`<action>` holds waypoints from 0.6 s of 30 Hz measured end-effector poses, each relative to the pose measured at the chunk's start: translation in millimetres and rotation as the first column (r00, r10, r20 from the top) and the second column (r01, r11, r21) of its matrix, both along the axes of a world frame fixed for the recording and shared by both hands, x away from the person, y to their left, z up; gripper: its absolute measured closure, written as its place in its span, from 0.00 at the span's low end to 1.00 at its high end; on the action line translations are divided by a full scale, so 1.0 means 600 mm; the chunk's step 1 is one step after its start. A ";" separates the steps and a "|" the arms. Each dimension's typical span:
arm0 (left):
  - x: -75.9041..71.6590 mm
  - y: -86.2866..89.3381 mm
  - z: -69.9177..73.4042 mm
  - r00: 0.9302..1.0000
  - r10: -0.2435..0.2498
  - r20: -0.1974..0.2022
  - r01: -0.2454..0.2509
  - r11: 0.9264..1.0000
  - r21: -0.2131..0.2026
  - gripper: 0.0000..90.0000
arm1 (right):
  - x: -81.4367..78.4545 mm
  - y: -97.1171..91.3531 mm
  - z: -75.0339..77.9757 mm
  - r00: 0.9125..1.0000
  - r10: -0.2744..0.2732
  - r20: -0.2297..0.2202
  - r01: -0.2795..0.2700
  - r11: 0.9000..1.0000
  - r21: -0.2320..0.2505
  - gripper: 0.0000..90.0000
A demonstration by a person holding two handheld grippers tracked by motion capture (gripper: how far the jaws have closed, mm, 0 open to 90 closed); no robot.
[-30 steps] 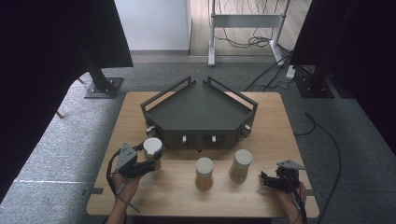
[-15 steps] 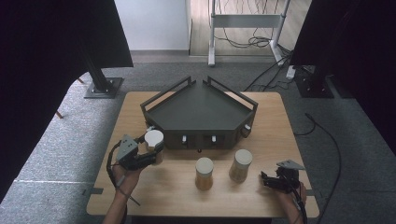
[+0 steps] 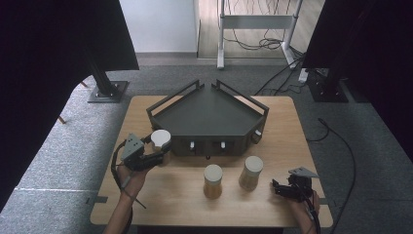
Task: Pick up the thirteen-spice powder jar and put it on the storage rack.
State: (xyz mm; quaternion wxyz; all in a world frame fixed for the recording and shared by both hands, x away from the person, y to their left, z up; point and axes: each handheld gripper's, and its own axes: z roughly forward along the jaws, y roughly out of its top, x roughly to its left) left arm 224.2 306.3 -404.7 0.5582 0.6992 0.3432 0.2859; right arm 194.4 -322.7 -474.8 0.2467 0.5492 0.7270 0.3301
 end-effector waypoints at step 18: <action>0.021 0.000 0.036 1.000 -0.006 0.015 0.006 1.000 -0.006 0.35 | 0.000 0.000 0.000 1.000 0.001 0.000 -0.001 1.000 0.000 0.12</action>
